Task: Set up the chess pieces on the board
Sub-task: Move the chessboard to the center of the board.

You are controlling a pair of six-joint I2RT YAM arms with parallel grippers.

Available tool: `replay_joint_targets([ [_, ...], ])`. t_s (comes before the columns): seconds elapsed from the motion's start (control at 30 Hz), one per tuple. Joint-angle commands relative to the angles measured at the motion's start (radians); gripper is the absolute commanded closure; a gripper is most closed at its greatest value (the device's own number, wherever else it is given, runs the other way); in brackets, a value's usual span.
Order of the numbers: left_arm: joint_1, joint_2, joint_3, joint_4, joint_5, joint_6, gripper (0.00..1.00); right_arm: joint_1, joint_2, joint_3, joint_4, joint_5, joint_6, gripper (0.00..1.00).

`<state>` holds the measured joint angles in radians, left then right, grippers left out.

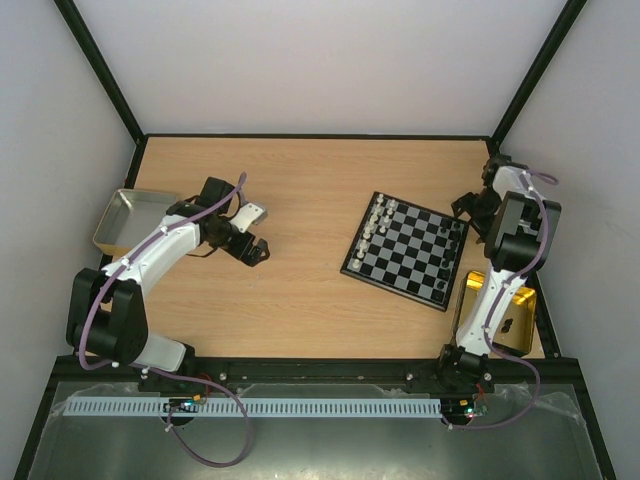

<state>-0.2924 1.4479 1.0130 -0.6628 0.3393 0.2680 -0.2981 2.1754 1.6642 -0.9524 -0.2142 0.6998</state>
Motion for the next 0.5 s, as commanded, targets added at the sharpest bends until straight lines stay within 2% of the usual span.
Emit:
replay_joint_targets([
  [0.0, -0.002, -0.036, -0.008, 0.003, 0.007, -0.003, 0.00, 0.045, -0.008, -0.110, 0.031, -0.083, 0.025, 0.02],
  [0.47, -0.002, -0.077, -0.040, 0.020, -0.024, -0.003, 0.00, 0.281, -0.014, -0.149, 0.080, -0.155, 0.070, 0.02],
])
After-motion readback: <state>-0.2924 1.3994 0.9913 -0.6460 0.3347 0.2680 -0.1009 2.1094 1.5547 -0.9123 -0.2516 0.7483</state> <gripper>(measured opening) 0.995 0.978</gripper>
